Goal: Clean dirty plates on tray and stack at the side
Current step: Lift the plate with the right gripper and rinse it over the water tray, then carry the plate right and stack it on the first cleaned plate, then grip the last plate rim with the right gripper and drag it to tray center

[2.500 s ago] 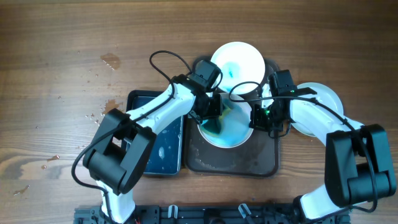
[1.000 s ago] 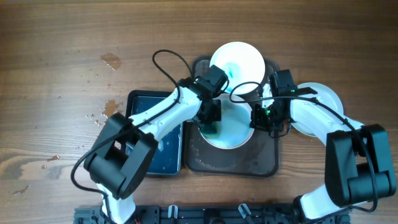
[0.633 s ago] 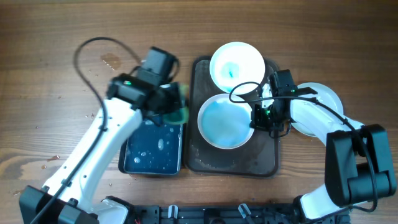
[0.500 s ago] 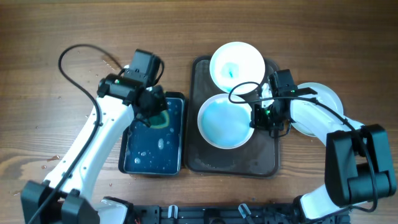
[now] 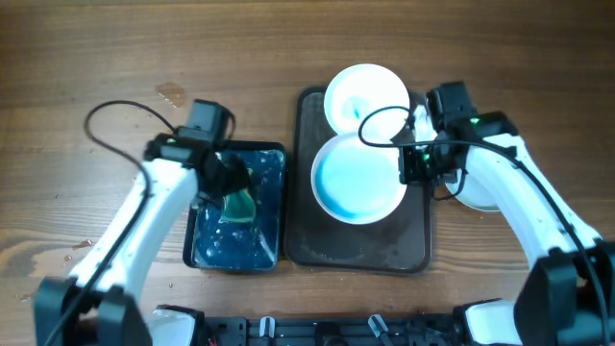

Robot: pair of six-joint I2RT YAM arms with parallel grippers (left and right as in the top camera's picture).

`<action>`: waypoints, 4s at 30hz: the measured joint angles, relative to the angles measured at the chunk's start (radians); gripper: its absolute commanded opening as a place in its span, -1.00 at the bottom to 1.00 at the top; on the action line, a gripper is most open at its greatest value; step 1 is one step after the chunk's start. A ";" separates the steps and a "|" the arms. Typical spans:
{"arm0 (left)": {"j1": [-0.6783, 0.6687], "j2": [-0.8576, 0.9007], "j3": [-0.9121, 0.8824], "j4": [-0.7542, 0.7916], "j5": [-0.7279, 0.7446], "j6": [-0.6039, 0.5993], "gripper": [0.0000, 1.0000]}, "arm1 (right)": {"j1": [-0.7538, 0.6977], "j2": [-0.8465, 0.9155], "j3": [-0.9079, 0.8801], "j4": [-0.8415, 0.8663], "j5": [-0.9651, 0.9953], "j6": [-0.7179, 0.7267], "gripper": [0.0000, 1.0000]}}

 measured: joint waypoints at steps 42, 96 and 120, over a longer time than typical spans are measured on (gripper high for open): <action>0.295 -0.536 0.217 -0.176 -0.001 -0.001 1.00 | 1.079 0.037 0.154 0.523 1.392 -0.118 -0.91; 0.296 -0.536 0.217 -0.177 -0.001 -0.001 1.00 | -0.625 -0.131 0.138 0.035 -0.021 0.286 -0.91; 0.296 -0.536 0.217 -0.177 -0.001 -0.001 1.00 | -0.350 -0.257 0.174 -0.031 -0.074 0.059 0.11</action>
